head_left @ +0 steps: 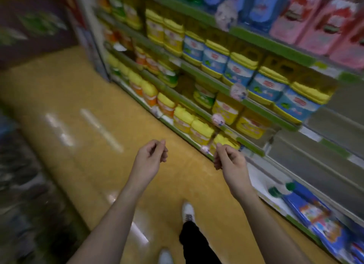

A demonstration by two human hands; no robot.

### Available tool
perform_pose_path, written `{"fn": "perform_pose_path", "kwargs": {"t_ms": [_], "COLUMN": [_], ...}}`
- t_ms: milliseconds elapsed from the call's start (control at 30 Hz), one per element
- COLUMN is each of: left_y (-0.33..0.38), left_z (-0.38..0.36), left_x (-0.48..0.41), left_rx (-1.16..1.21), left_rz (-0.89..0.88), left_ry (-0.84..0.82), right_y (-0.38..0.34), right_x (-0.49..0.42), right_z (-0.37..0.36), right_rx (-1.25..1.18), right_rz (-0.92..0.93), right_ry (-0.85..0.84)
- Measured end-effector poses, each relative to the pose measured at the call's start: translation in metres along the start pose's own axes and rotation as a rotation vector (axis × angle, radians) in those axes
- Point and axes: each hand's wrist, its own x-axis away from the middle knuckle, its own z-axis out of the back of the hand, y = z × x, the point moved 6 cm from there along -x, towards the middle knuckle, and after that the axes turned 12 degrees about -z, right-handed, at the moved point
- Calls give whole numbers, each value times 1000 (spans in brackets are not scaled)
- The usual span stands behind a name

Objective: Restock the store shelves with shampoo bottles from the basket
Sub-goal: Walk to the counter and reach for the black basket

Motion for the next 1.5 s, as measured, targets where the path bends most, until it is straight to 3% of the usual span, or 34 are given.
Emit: {"fn": "perform_pose_path", "kwargs": {"t_ms": [200, 633, 833, 1167, 1500], "left_y": [-7, -20, -54, -32, -81], "left_z": [87, 234, 329, 515, 673], "left_x": [-55, -147, -215, -406, -641], "left_rx": [-118, -202, -174, -242, -233], "left_rz": [41, 107, 126, 79, 108], "left_ry": [301, 721, 801, 715, 721], "right_y": [-27, -114, -141, -240, -308], "right_x": [-111, -259, -322, -419, -607], "right_z": [-85, -293, -410, -605, -831], "right_rx": [11, 194, 252, 180, 134], "right_rz": [26, 107, 108, 95, 122], "right_ry": [-268, -567, -590, -526, -557]}}
